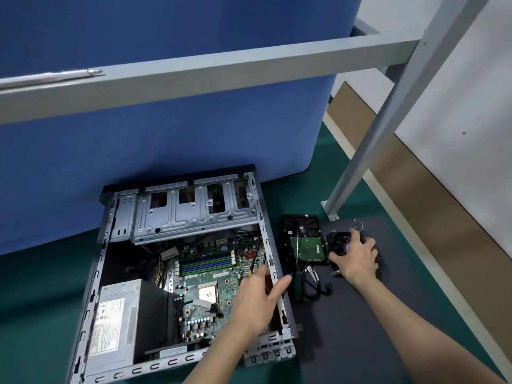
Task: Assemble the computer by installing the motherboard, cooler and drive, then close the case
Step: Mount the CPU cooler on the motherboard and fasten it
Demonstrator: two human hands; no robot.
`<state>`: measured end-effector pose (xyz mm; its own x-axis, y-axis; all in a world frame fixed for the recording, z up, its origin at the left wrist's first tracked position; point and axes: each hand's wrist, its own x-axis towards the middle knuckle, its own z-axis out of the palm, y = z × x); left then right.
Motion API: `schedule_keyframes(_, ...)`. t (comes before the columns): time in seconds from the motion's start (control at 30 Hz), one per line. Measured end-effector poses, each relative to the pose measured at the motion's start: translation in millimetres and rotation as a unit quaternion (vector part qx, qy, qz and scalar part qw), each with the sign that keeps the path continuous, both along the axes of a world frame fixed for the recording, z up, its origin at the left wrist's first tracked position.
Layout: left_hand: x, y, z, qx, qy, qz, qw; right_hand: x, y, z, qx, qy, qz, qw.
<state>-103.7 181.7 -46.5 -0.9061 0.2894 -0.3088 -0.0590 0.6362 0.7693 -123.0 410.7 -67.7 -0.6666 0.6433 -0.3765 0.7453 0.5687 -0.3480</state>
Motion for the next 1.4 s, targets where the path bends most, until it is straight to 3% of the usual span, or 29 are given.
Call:
schedule_keyframes(0.2, -1, -29, 4, -0.003, -0.019, -0.029, 0.999, 24, 2, 2, -0.008, 0.048, 0.017, 0.999)
schedule_keyframes(0.33, -3, -61, 1, -0.070, 0.018, -0.028, 0.997, 22, -1, 1, -0.010, 0.057, 0.004, 0.998)
schedule_keyframes(0.47, 1, -63, 4, -0.059, 0.064, -0.027, 0.996, 14, 4, 0, -0.018, 0.048, -0.023, 0.998)
schedule_keyframes(0.67, 7, -6, 17, -0.039, 0.232, -0.106, 0.966, 1, 20, -6, -0.037, 0.048, -0.052, 0.997)
schedule_keyframes(0.8, -7, 36, 15, -0.030, 0.251, -0.105, 0.962, -14, 27, -8, -0.025, 0.040, -0.032, 0.998)
schedule_keyframes(0.97, -37, 82, 12, -0.112, 0.258, -0.166, 0.945, -36, 36, 1, -0.018, 0.033, 0.051, 0.998)
schedule_keyframes(1.17, -60, 80, 12, -0.129, 0.283, -0.132, 0.941, -24, 42, 26, -0.062, 0.106, 0.038, 0.992)
schedule_keyframes(1.4, -66, 26, 31, -0.067, 0.281, -0.018, 0.957, -12, 31, 94, -0.170, 0.173, 0.149, 0.958)
